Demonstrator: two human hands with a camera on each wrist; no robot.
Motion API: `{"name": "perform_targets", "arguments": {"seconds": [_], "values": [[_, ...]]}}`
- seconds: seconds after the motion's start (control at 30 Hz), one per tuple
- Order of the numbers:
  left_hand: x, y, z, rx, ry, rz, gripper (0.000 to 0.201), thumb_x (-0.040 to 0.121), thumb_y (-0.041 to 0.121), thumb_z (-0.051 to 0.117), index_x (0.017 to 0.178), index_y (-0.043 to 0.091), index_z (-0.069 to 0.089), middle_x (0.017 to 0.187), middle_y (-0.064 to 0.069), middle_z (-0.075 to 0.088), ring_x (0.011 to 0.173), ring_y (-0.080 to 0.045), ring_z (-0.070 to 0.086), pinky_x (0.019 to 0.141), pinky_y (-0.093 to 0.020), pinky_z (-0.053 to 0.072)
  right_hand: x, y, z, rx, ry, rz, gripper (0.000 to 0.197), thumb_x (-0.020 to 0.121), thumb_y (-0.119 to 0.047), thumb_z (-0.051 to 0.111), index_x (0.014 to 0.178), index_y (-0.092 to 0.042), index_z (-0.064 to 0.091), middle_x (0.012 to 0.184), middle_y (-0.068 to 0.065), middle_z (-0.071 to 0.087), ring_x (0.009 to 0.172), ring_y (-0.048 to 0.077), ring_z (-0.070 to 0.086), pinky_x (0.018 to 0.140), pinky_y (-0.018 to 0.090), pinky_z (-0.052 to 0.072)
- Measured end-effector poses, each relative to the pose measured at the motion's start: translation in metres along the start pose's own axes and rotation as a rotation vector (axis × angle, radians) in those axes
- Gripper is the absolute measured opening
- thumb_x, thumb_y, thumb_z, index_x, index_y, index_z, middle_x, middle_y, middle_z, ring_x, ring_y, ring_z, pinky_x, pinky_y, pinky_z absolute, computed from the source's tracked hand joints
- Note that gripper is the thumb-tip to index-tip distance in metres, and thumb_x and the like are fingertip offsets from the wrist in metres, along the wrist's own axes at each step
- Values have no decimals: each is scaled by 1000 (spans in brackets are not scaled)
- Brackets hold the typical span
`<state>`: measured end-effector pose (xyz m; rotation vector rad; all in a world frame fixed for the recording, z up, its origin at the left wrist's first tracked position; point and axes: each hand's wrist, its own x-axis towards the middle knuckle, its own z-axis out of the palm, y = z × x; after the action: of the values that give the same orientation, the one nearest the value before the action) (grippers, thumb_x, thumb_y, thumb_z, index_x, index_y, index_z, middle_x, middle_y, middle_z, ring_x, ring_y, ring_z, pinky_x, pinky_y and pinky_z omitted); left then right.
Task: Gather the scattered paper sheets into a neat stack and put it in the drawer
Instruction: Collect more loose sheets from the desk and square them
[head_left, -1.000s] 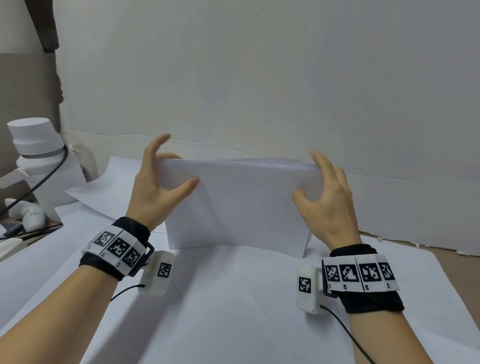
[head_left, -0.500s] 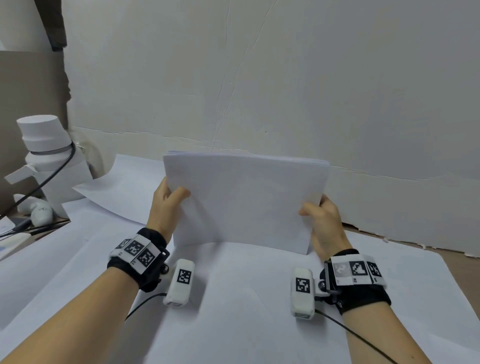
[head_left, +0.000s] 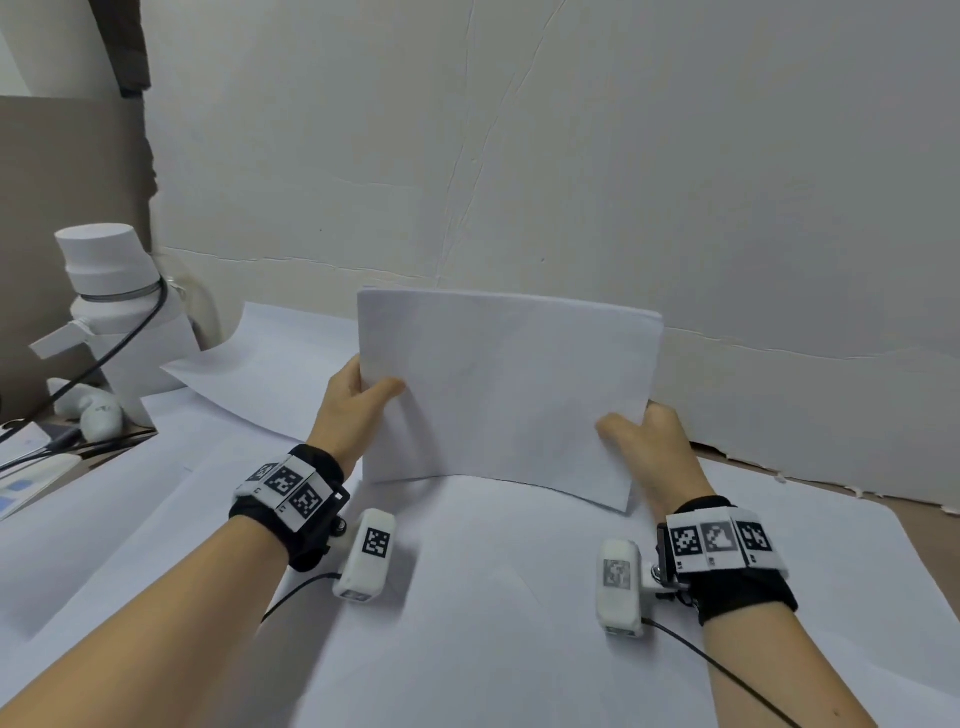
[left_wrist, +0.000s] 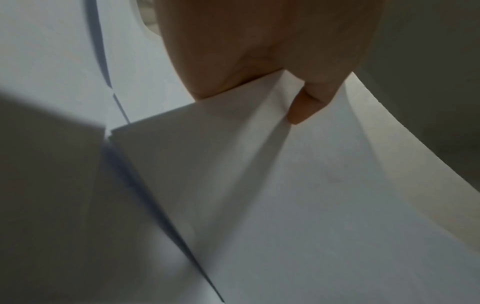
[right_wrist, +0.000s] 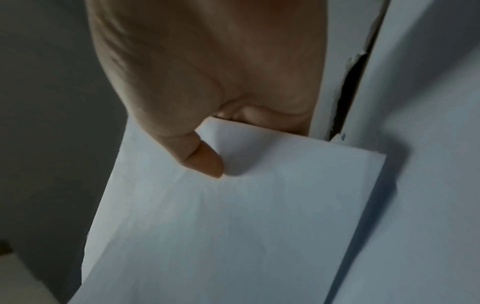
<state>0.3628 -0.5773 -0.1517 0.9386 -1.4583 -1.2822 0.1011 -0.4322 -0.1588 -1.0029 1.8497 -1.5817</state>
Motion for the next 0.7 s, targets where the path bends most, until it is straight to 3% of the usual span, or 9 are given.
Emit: {"name": "perform_targets", "arguments": {"seconds": [0.13, 0.2, 0.27, 0.4, 0.47, 0.57, 0.6, 0.67, 0.7], "values": [[4, 12, 2, 73, 84, 46, 34, 78, 23, 66, 109, 10, 66, 108, -13, 72, 90, -26, 67, 79, -42, 55, -7, -16, 1, -101, 54, -145, 12, 85, -7, 52, 85, 4, 57, 69, 4, 50, 62, 16, 44, 59, 29, 37], [8, 25, 3, 79, 128, 71, 26, 84, 16, 68, 109, 7, 65, 108, -14, 71, 89, -26, 67, 77, -42, 56, -14, -32, 2, -107, 84, -217, 11, 86, -5, 52, 79, 3, 53, 66, 4, 44, 58, 15, 38, 55, 27, 32], [11, 40, 5, 72, 164, 92, 26, 86, 14, 69, 110, 6, 64, 107, -14, 71, 92, -28, 68, 78, -44, 57, -24, -50, 0, -92, 116, -272, 14, 86, -3, 50, 72, -6, 49, 62, 3, 39, 55, 14, 33, 50, 25, 27], [3, 68, 11, 36, 199, 127, 46, 88, 22, 73, 128, 15, 51, 119, -2, 62, 105, -18, 63, 77, -25, 49, -49, -86, -11, 14, 227, -280, 31, 83, 2, 49, 62, -21, 45, 51, -12, 38, 50, 11, 30, 46, 19, 25], [-8, 76, 15, 12, 179, 88, 65, 86, 34, 76, 137, 19, 40, 129, 0, 52, 111, -16, 56, 84, -25, 43, -67, -100, -20, 116, 308, -246, 35, 83, 5, 49, 61, -22, 42, 48, -17, 38, 50, 9, 32, 50, 19, 29], [-39, 87, 35, -144, 3, -106, 87, 75, 46, 83, 143, 17, 38, 139, -3, 48, 121, -20, 50, 94, -34, 42, -96, -113, -34, 246, 416, -200, 31, 81, 6, 50, 65, -19, 41, 62, -4, 41, 64, 16, 36, 62, 30, 35], [-54, 91, 45, -236, -98, -189, 81, 74, 47, 84, 139, 15, 46, 138, -5, 49, 123, -23, 50, 97, -37, 46, -107, -117, -38, 273, 438, -185, 28, 80, 5, 50, 67, -18, 43, 68, 1, 42, 68, 19, 38, 63, 33, 36], [-88, 101, 68, -485, -311, -319, 40, 83, 41, 78, 112, 17, 64, 127, -9, 54, 119, -29, 55, 101, -44, 51, -127, -121, -47, 312, 462, -160, 22, 81, 4, 52, 72, -15, 49, 76, 4, 48, 70, 20, 47, 63, 35, 43], [-103, 105, 80, -597, -382, -338, 26, 87, 37, 75, 99, 16, 65, 121, -11, 57, 113, -31, 59, 100, -46, 53, -137, -123, -51, 332, 468, -146, 19, 83, 4, 52, 75, -14, 52, 77, 4, 52, 70, 20, 51, 62, 33, 47]]}}
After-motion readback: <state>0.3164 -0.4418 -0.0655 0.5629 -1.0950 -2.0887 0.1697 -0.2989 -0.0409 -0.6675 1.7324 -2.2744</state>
